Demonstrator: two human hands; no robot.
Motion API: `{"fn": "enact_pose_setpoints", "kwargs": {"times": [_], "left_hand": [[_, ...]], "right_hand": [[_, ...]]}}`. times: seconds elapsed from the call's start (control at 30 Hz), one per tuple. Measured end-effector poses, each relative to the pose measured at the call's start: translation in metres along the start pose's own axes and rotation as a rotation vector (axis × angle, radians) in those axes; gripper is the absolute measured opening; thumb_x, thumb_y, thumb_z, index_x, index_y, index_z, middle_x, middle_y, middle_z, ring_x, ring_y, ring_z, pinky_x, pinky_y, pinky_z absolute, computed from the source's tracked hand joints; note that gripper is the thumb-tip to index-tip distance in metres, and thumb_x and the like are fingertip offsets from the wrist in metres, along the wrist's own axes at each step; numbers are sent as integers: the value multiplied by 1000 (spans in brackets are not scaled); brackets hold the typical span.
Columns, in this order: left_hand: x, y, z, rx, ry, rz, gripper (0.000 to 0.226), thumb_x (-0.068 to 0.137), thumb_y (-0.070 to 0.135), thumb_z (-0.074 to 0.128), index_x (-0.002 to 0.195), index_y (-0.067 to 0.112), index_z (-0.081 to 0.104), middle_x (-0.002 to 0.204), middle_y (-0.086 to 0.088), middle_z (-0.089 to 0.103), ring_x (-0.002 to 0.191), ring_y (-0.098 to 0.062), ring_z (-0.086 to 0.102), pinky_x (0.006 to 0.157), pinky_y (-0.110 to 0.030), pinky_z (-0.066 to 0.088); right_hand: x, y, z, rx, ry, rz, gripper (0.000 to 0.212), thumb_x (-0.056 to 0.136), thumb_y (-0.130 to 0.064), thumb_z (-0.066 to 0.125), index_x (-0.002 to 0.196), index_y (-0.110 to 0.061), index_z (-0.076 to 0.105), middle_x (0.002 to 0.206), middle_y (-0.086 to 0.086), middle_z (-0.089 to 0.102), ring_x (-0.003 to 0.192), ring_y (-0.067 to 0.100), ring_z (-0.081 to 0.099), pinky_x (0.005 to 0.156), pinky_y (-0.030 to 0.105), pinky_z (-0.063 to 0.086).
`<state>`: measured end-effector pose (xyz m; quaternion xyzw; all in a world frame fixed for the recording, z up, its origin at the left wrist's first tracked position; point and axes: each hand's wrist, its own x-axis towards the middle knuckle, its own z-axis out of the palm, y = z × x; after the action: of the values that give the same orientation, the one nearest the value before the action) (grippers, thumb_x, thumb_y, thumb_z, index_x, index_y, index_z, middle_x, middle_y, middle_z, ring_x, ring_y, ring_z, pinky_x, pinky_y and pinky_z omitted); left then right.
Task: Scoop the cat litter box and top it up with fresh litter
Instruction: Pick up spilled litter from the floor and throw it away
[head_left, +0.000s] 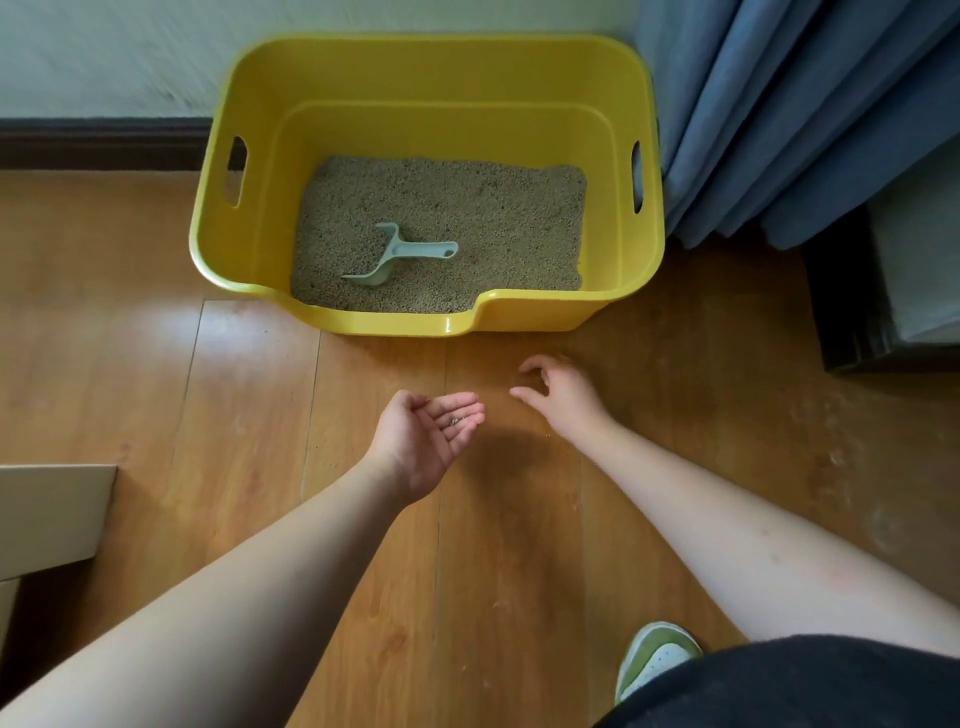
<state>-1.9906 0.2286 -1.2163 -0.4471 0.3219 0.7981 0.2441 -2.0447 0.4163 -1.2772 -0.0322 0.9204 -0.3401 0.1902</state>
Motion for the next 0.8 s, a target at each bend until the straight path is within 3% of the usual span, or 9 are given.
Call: {"fn": "enact_pose_setpoints", "kwargs": {"times": [0.17, 0.37, 0.5, 0.6, 0.67, 0.73, 0.8], "left_hand": [[1, 3, 3, -39, 0, 7, 56, 99, 25, 20, 102, -9, 65, 97, -25, 72, 92, -31, 69, 86, -32, 55], [-1, 3, 3, -39, 4, 5, 57, 99, 25, 20, 102, -11, 65, 99, -27, 71, 97, -34, 67, 93, -36, 51], [-3, 6, -2, -25, 25, 11, 57, 100, 24, 20, 101, -11, 65, 97, -27, 71, 94, -34, 68, 89, -35, 53], [-1, 6, -6, -10, 44, 12, 56, 100, 23, 20, 101, -12, 64, 95, -27, 71, 95, -34, 67, 90, -35, 52], [0, 3, -7, 1, 49, 4, 56, 100, 23, 20, 103, -11, 64, 97, -27, 71, 96, -35, 67, 91, -36, 52], [0, -2, -5, 18, 42, -16, 56, 100, 24, 20, 104, -11, 64, 98, -27, 71, 96, -34, 68, 89, -35, 53], [2, -7, 1, 37, 26, -33, 56, 100, 24, 20, 104, -10, 64, 97, -26, 72, 94, -34, 68, 85, -35, 54]], "right_hand": [[7, 1, 9, -62, 83, -8, 24, 83, -24, 72, 101, -10, 67, 107, 10, 63, 99, 27, 58, 82, 32, 40], [13, -1, 14, -60, 112, 18, 13, 84, -22, 69, 90, -10, 70, 97, 10, 67, 92, 28, 62, 80, 36, 46], [8, -3, 7, 26, 156, 58, 16, 90, -21, 64, 95, -7, 68, 99, 10, 67, 94, 26, 60, 76, 30, 39], [-4, -2, -9, 351, 193, 240, 26, 97, -27, 53, 111, -7, 62, 91, 2, 61, 83, 17, 54, 69, 25, 35], [-16, -1, -15, 724, 202, 412, 26, 100, -30, 46, 115, -11, 58, 72, -5, 47, 64, 10, 42, 59, 25, 31], [-29, 0, -19, 1149, 195, 570, 16, 103, -26, 41, 100, -15, 53, 62, -5, 30, 55, 8, 26, 54, 24, 22], [-41, 2, -26, 1437, 103, 683, 22, 103, -19, 39, 81, -16, 44, 59, -4, 27, 52, 9, 22, 51, 25, 19]]}}
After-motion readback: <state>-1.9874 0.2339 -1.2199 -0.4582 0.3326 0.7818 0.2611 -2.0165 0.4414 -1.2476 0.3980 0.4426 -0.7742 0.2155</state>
